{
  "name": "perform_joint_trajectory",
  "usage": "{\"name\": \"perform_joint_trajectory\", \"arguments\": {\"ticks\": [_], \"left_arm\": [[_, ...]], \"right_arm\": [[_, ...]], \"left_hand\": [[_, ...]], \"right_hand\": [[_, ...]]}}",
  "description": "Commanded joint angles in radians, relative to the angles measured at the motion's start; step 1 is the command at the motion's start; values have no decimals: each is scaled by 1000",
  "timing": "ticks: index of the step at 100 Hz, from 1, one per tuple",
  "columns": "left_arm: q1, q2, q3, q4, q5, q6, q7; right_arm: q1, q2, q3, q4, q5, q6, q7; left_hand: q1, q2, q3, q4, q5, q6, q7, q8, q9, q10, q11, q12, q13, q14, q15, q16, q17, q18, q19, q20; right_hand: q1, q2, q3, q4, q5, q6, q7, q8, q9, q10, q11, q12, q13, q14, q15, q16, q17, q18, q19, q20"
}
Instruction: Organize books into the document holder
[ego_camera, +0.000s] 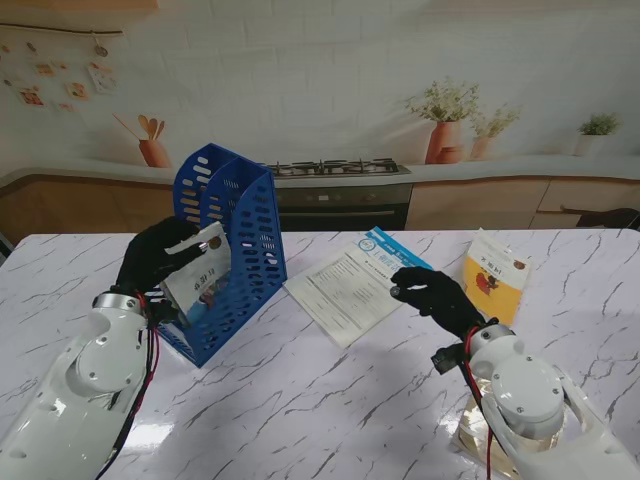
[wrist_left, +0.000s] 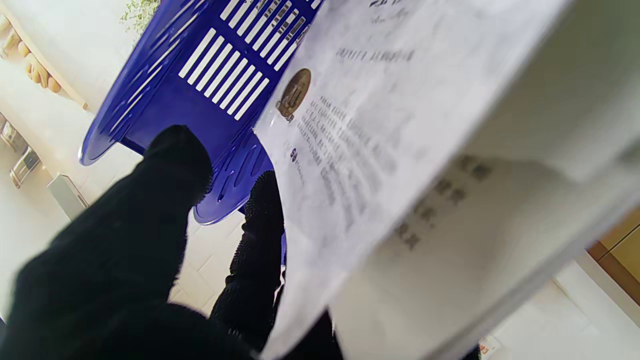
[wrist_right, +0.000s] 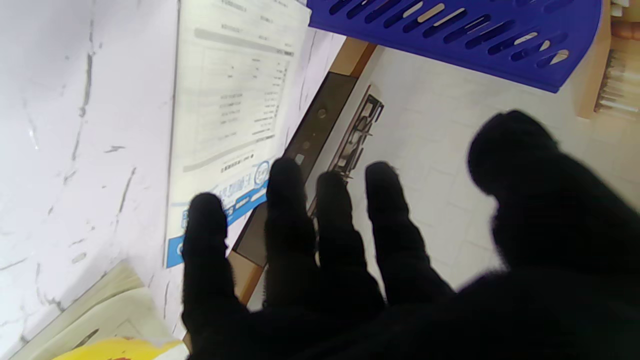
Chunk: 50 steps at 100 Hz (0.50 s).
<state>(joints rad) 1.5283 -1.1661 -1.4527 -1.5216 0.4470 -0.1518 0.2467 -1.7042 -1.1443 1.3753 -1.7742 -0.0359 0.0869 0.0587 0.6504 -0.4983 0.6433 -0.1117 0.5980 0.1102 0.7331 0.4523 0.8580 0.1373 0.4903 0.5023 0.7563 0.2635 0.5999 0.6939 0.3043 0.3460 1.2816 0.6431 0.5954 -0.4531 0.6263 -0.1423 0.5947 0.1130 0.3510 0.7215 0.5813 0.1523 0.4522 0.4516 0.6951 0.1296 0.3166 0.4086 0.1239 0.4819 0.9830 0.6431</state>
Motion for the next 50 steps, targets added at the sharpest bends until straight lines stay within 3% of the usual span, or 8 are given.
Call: {"name": "perform_joint_trajectory", "arguments": {"ticks": [1, 16, 27, 43, 50], "left_arm": [[18, 1, -5, -37, -5, -3, -22], [45, 6, -19, -98, -26, 25, -64], [61, 13, -35, -137, -14, 39, -91], [89, 18, -59, -200, 3, 51, -110], [105, 19, -66, -232, 22, 58, -110]], "right_arm": [[-7, -5, -3, -1, 3, -5, 1], [-9, -5, -2, -2, 6, -5, 0], [-11, -6, 0, -3, 5, -5, -2], [-12, -6, 1, -4, 6, -5, -4], [-12, -7, 1, -4, 8, -6, -5]], "left_hand": [[-42, 31, -27, 34, -3, 6, -52, -31, -39, 0, -45, -28, -46, -5, -59, -28, -76, 13, -110, -30], [-43, 47, -88, 37, -22, -16, -125, -60, -114, 6, -126, -73, -166, 7, -209, -100, -263, 1, -361, -123], [-44, 63, -131, 41, -44, -31, -164, -65, -162, 5, -170, -94, -229, 11, -297, -152, -330, -20, -516, -164], [-37, 82, -179, 45, -54, -38, -206, -75, -180, 5, -200, -108, -253, 12, -345, -189, -341, -41, -603, -178], [-36, 79, -194, 46, -57, -34, -217, -77, -184, 12, -204, -109, -255, 5, -347, -192, -327, -84, -626, -187]], "right_hand": [[-11, 15, -21, 42, -11, -19, -8, -8, -5, -30, -14, -4, -13, -16, -24, 4, -12, -17, -13, -6], [-15, 11, -15, 42, -10, -22, -6, -7, -3, -30, -17, -4, -11, -15, -27, 4, -13, -15, -14, -6], [-18, 7, -9, 41, -8, -23, -6, -7, 1, -29, -18, -3, -9, -15, -27, 5, -13, -15, -14, -5], [-21, 8, -4, 40, -8, -21, -6, -7, 3, -28, -19, -3, -6, -16, -27, 6, -13, -11, -14, -4], [-22, 9, -4, 40, -8, -20, -6, -8, 2, -29, -19, -2, -7, -13, -27, 6, -12, -12, -14, -4]]}}
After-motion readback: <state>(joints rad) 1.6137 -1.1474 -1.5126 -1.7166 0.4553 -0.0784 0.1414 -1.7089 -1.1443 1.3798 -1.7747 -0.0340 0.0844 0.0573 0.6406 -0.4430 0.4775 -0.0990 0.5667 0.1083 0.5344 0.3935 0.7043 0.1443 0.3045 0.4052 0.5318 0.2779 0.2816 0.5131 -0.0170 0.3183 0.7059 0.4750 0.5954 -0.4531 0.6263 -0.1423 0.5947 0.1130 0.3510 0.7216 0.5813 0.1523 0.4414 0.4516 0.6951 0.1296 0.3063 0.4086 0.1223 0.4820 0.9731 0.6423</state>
